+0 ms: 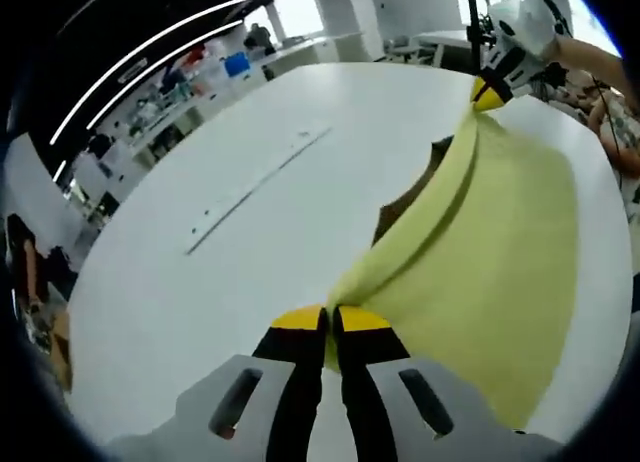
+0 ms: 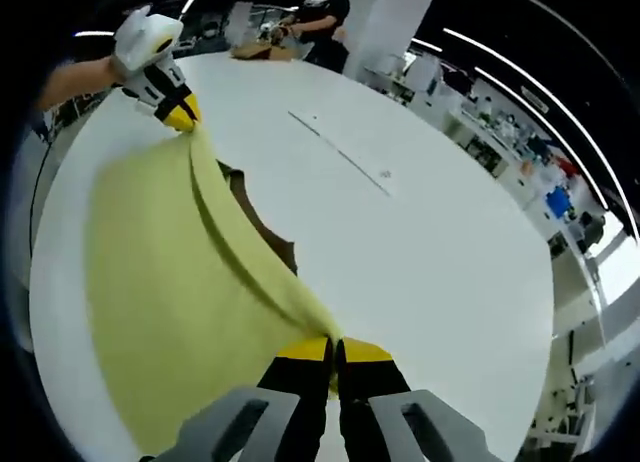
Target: Fold the garment on the visible template until the final outline fits inside the template.
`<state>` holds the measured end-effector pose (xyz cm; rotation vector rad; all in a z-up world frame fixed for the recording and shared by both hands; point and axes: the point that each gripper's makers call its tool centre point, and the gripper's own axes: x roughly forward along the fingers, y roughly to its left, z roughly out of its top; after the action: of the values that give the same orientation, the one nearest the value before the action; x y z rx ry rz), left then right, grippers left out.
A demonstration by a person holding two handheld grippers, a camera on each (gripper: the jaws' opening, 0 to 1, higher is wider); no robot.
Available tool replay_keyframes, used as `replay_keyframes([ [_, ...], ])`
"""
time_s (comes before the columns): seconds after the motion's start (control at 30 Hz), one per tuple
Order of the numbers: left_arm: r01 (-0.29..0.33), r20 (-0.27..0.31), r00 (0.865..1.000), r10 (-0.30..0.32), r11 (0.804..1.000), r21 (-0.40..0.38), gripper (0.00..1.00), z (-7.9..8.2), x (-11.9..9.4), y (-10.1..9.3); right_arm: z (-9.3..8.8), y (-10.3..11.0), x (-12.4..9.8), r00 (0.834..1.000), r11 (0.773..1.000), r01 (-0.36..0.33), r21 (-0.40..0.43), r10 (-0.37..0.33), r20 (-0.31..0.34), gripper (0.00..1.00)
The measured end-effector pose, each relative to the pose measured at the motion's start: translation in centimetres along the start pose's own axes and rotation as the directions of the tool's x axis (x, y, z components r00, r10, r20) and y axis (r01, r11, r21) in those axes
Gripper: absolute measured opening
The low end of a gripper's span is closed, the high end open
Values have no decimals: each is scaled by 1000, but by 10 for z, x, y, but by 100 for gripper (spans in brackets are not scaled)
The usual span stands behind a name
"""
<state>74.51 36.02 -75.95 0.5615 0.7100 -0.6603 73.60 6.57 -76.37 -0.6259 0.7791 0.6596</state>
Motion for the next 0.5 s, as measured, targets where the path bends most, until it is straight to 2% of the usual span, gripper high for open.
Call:
replay_keyframes([
  [0.23,34,-39,999,-32,998,47,2,-12,14,-1,-17,8,19,997,997,-55,55,58,-46,0],
  [0.27,38,-48,998,-36,998,49,3,-15,15,-1,-17,7,21,997,996,-56,72,59,-40,0],
  [0.3,39,-57,998,-36,998,47,3,-17,16,0,-13,6,20,998,991,-58,119,59,-4,0],
  [0.33,41,-63,997,-38,998,48,4,-18,17,1,-14,6,19,998,988,-65,139,66,-3,0],
  [0.4,44,-56,998,-41,998,53,7,-18,15,2,-14,4,17,998,987,-68,143,68,6,1],
  [0.5,49,-27,999,-47,995,86,13,-14,8,1,-18,9,11,997,990,-80,116,79,6,8],
])
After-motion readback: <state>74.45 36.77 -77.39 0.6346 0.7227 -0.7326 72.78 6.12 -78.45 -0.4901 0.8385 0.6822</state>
